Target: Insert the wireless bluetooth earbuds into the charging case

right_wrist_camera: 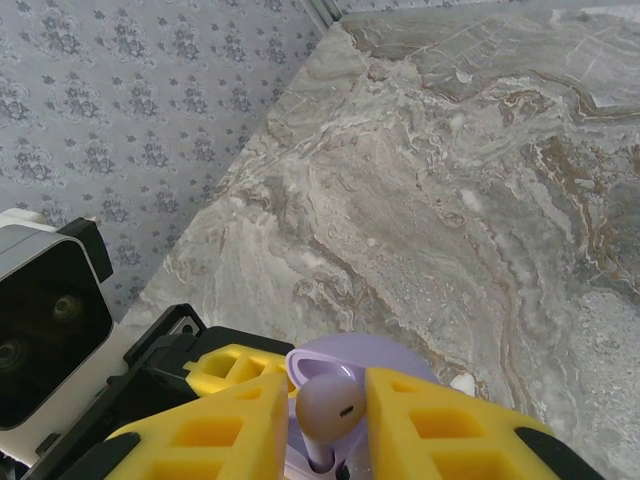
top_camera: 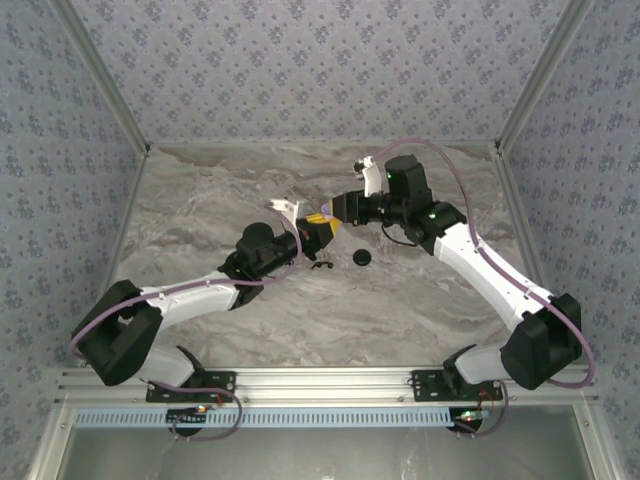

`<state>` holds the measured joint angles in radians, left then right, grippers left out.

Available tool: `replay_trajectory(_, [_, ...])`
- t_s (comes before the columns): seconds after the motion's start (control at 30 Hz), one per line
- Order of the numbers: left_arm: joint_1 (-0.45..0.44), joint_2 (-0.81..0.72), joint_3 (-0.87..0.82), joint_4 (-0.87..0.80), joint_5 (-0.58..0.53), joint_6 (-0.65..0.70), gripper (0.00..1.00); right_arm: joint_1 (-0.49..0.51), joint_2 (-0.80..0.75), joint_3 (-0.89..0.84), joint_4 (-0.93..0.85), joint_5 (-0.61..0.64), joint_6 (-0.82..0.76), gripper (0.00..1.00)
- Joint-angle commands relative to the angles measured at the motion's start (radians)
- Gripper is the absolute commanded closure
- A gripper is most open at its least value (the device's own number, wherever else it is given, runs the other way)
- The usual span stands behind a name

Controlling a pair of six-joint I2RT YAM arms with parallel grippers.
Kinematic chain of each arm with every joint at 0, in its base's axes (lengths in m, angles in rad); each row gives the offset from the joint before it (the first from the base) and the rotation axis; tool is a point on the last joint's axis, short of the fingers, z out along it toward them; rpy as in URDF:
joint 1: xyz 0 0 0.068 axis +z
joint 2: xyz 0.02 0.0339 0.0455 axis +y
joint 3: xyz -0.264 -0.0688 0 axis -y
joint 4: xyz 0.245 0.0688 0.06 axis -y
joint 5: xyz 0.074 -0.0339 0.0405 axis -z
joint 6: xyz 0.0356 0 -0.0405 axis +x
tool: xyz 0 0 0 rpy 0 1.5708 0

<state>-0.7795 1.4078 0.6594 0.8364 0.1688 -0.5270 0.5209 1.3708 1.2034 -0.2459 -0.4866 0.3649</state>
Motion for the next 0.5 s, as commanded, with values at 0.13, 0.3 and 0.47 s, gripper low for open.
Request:
replay_trajectory(0.13, [-0.004, -0.037, 0.034, 0.018, -0.002, 0.031, 0.95, 0.01, 0.0, 0.031, -0.046, 0.003, -0.033, 0.73])
replay_trajectory(0.3, [-0.004, -0.037, 0.038, 0.002, -0.001, 0.048, 0.95, 0.01, 0.001, 0.033, -0.055, 0.011, -0.038, 0.73])
replay_trajectory(0.47, [-0.004, -0.044, 0.056, -0.054, 0.007, 0.091, 0.95, 0.009, -0.004, 0.037, -0.066, 0.017, -0.046, 0.73])
